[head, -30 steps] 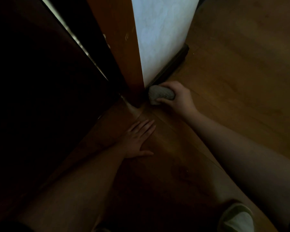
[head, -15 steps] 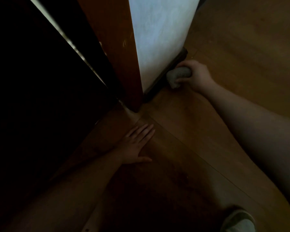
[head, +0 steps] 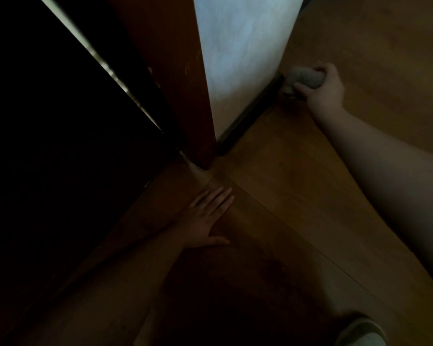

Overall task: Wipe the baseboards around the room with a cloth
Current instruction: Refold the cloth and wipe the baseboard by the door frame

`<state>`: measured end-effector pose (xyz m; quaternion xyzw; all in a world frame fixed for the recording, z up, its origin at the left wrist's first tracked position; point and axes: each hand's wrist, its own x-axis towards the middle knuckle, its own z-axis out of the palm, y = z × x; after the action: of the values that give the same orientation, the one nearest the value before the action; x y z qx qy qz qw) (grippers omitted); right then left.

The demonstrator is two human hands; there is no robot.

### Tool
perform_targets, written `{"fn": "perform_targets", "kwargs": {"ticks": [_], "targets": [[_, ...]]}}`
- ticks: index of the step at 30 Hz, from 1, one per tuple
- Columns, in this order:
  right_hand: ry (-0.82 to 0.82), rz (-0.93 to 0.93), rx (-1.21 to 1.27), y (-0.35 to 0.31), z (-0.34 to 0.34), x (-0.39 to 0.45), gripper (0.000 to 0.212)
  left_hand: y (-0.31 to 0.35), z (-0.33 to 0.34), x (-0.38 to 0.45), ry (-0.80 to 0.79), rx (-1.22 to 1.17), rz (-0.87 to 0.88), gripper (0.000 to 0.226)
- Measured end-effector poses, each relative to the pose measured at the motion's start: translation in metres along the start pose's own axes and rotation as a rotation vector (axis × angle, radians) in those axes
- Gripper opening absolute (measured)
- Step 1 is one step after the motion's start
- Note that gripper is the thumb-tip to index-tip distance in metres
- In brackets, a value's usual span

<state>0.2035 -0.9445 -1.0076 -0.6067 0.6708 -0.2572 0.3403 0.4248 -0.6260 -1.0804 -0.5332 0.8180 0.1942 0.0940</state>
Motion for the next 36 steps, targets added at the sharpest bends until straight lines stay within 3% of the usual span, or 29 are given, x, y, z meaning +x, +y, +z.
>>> {"fn": "perform_targets", "kwargs": {"ticks": [8, 13, 18, 25, 32, 36], "targets": [[-0.344, -0.452, 0.009, -0.019, 0.019, -0.104, 0.046, 0.001, -0.004, -0.001, 0.013, -0.009, 0.0, 0.104], [-0.294, -0.457, 0.013, -0.034, 0.029, -0.12, 0.045, 0.002, -0.005, -0.002, 0.033, 0.0, -0.001, 0.104], [-0.527, -0.658, -0.104, -0.039, 0.03, -0.127, 0.048, 0.003, -0.006, -0.001, 0.042, -0.001, 0.002, 0.103], [-0.511, -0.406, -0.039, -0.036, 0.02, -0.081, 0.045, 0.0, -0.002, -0.002, 0.046, -0.021, -0.003, 0.103], [-0.582, -0.422, -0.167, -0.039, 0.005, -0.031, 0.043, -0.001, -0.001, 0.0, 0.016, -0.025, 0.0, 0.104], [-0.488, -0.385, -0.208, -0.035, -0.014, 0.008, 0.05, -0.001, -0.001, 0.0, 0.023, -0.031, 0.001, 0.103]]}}
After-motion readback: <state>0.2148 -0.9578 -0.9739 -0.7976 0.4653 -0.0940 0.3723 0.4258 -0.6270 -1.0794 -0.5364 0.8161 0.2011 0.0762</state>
